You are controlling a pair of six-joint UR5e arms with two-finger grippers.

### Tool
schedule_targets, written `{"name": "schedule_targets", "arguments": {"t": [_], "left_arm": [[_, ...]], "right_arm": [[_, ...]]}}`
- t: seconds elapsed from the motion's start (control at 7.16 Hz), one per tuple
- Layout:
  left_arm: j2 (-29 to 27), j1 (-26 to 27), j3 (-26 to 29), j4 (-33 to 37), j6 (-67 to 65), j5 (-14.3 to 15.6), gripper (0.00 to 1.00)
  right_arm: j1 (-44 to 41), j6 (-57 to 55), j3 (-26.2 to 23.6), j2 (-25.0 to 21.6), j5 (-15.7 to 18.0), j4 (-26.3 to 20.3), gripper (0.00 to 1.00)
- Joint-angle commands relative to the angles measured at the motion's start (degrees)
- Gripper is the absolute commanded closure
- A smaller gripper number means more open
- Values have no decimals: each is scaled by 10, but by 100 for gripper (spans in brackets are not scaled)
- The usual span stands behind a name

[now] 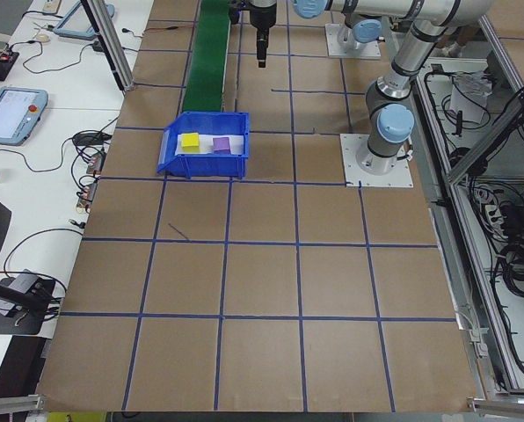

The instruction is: Move block left to right into plate

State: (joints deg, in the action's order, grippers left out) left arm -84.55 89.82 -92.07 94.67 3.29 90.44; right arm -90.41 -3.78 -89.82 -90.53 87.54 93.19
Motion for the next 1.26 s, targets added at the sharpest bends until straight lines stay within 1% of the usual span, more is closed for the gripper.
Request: {"name": "schedule_targets", "arguments": {"t": [0.0, 0.28, 0.42, 0.56, 0.7, 0.84, 0.98, 1.12], "left_arm": [[0, 0, 0, 1, 1, 0, 0], [2, -14, 9, 2, 27, 5, 0], [1, -46, 2, 2, 61, 2, 0], [-13, -92, -2, -1, 77, 0, 0], [-51, -121, -2, -23, 89, -4, 0], [-91, -127, -2, -91, 95, -4, 0], [-146, -128, -1, -132, 86, -4, 0], [-189, -128, -2, -181, 87, -4, 0]], "right_arm": [[1, 0, -1, 0, 0, 0, 0], [1, 0, -1, 0, 0, 1, 0], [1, 0, -1, 0, 0, 1, 0], [0, 0, -1, 0, 0, 0, 0], [0, 0, -1, 0, 0, 0, 0], [0, 0, -1, 0, 0, 0, 0], [1, 0, -1, 0, 0, 1, 0], [0, 0, -1, 0, 0, 0, 0]]}}
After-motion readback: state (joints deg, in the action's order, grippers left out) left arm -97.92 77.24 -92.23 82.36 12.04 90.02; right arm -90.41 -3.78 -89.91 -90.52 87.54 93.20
